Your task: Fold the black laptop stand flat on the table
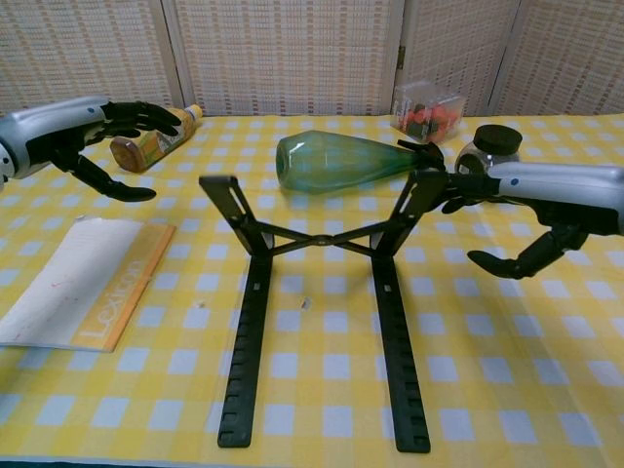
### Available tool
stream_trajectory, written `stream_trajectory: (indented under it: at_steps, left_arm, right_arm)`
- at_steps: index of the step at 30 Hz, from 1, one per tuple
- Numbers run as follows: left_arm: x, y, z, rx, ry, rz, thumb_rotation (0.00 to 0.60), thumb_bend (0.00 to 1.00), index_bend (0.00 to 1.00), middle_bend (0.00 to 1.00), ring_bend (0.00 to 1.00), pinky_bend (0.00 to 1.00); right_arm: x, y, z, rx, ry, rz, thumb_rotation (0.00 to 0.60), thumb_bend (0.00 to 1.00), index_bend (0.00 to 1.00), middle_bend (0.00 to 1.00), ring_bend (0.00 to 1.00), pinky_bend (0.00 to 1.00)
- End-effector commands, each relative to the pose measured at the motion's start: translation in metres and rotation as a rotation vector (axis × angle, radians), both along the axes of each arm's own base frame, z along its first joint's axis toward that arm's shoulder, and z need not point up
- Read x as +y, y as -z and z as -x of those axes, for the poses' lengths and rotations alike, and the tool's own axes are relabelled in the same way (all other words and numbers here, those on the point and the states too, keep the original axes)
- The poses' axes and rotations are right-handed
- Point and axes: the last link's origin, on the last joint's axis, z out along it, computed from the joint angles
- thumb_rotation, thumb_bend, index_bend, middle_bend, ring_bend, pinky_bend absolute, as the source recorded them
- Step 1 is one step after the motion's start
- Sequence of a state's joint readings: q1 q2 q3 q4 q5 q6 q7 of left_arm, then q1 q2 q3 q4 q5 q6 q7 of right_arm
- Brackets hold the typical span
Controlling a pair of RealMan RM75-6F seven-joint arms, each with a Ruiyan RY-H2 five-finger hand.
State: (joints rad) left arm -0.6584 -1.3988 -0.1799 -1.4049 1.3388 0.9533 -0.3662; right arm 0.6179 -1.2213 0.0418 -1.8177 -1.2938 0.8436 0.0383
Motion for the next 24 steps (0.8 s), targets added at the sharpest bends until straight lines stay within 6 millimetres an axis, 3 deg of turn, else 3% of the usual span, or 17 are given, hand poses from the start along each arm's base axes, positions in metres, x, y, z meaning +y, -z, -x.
stream_trajectory:
  at_steps: [1,7,12,15,20,24]
  left_arm:
    - [-0.003,-0.007,0.003,0.025,0.014,-0.016,0.6,0.26,0.17,0.16,0.01,0.0]
    - [-0.004,-0.011,0.004,0.081,0.049,-0.033,0.6,0.26,0.17,0.16,0.01,0.0]
    - [-0.004,0.007,-0.007,0.205,0.146,-0.016,0.6,0.26,0.16,0.16,0.02,0.0]
    - [-0.002,0.02,-0.016,0.257,0.202,-0.022,0.6,0.26,0.14,0.16,0.02,0.0]
    - [0.0,0.048,-0.035,0.351,0.312,-0.031,0.6,0.25,0.08,0.11,0.01,0.0]
    - [0.003,0.069,-0.045,0.421,0.376,-0.052,0.6,0.21,0.02,0.07,0.0,0.0]
  right_arm:
    - [0.012,-0.01,0.01,-0.005,0.003,0.003,0.6,0.56,0.04,0.12,0.1,0.01]
    - [0.019,-0.029,0.01,-0.035,-0.054,0.058,0.6,0.56,0.04,0.12,0.1,0.01]
    - [0.024,-0.031,-0.007,0.025,-0.236,0.132,0.6,0.56,0.04,0.14,0.13,0.06]
    - [0.027,-0.024,-0.016,0.09,-0.349,0.195,0.6,0.53,0.1,0.22,0.22,0.19]
    - [0.033,0.0,-0.029,0.191,-0.481,0.275,0.6,0.36,0.25,0.34,0.35,0.35]
    - [0.035,0.02,-0.035,0.228,-0.513,0.29,0.6,0.3,0.31,0.41,0.41,0.41]
